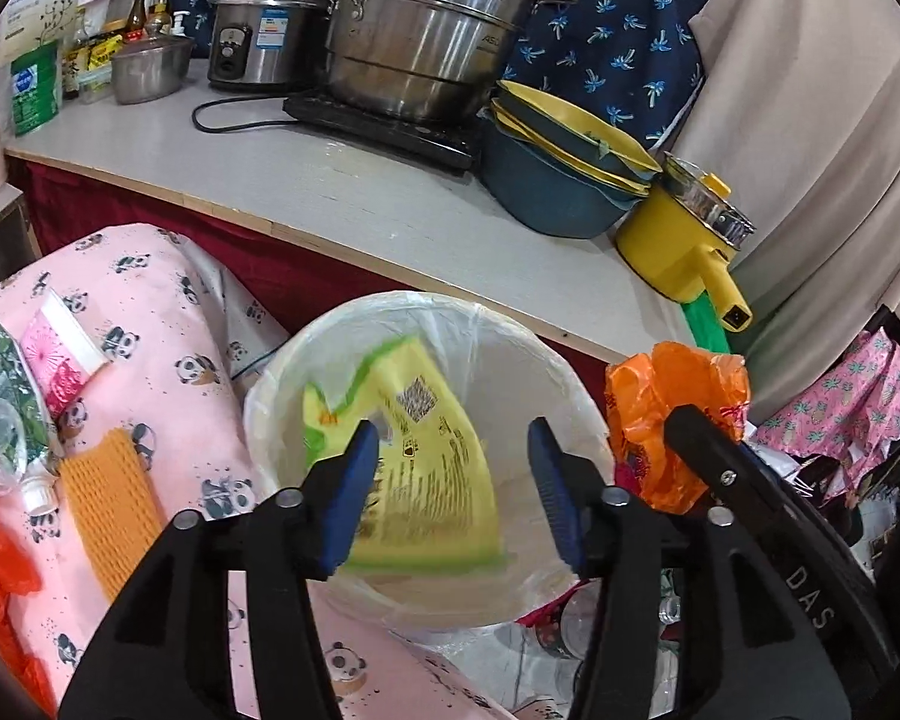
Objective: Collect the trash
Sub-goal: 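Carry both bags over the bin and open both tools to drop them, then reach the left tool to the red plastic bag and grasp it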
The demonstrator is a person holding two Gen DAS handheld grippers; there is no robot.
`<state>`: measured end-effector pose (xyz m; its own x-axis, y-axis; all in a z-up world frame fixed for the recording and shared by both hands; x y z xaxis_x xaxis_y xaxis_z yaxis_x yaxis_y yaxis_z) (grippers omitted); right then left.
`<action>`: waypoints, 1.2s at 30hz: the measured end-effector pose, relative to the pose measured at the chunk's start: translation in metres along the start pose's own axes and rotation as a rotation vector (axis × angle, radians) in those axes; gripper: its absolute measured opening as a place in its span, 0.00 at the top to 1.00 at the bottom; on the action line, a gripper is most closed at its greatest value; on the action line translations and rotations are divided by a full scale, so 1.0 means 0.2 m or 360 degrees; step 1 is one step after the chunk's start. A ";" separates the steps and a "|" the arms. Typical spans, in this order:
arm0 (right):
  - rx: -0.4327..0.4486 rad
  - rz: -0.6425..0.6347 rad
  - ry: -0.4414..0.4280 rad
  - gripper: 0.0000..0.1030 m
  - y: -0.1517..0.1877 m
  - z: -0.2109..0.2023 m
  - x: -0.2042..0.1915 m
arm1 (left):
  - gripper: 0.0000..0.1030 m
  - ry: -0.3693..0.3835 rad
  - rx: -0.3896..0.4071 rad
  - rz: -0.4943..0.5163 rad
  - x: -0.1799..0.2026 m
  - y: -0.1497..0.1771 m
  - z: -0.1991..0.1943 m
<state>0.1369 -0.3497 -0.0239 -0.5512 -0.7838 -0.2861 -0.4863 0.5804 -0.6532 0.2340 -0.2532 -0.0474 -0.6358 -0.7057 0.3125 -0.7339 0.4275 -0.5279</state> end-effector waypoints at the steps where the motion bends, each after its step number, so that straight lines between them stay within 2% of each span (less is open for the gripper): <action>1: -0.0001 -0.0006 -0.0003 0.82 0.00 0.00 -0.01 | 0.51 -0.0014 0.0013 0.0002 -0.01 0.00 -0.01; 11: -0.0049 -0.0079 -0.0069 0.80 0.00 0.08 -0.14 | 0.51 -0.0157 0.0048 -0.0139 -0.25 0.06 -0.11; 16: -0.0071 -0.0106 -0.0091 0.75 0.02 0.12 -0.21 | 0.51 -0.0228 0.0065 -0.0156 -0.31 0.08 -0.14; 17: -0.0077 -0.0111 -0.0095 0.73 0.02 0.13 -0.22 | 0.51 -0.0234 0.0069 -0.0161 -0.33 0.08 -0.15; 19: -0.0070 -0.0114 -0.0093 0.60 0.02 0.13 -0.24 | 0.51 -0.0240 0.0068 -0.0183 -0.35 0.09 -0.16; 22: -0.0052 -0.0124 -0.0095 0.53 0.03 0.11 -0.26 | 0.50 -0.0256 0.0070 -0.0199 -0.37 0.10 -0.17; 30: -0.0052 -0.0182 -0.0117 0.52 0.08 0.04 -0.34 | 0.47 -0.0302 0.0085 -0.0241 -0.43 0.18 -0.24; 36: -0.0082 -0.0244 -0.0162 0.48 0.17 0.00 -0.43 | 0.41 -0.0377 0.0110 -0.0283 -0.50 0.27 -0.34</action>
<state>0.1670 -0.2623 -0.0214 -0.3980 -0.8807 -0.2569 -0.5949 0.4610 -0.6585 0.2409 -0.1212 -0.0541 -0.4195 -0.8816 0.2163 -0.8055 0.2516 -0.5366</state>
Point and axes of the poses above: each gripper's, at about its wrist camera, not at the fingertips, and z roughly the way its jaws point, x to its right, y to its underside, the point moved 7 cm from there along z, roughly the way its jaws point, and after that the axes turned 10 degrees about -x, right-handed, at the moved point
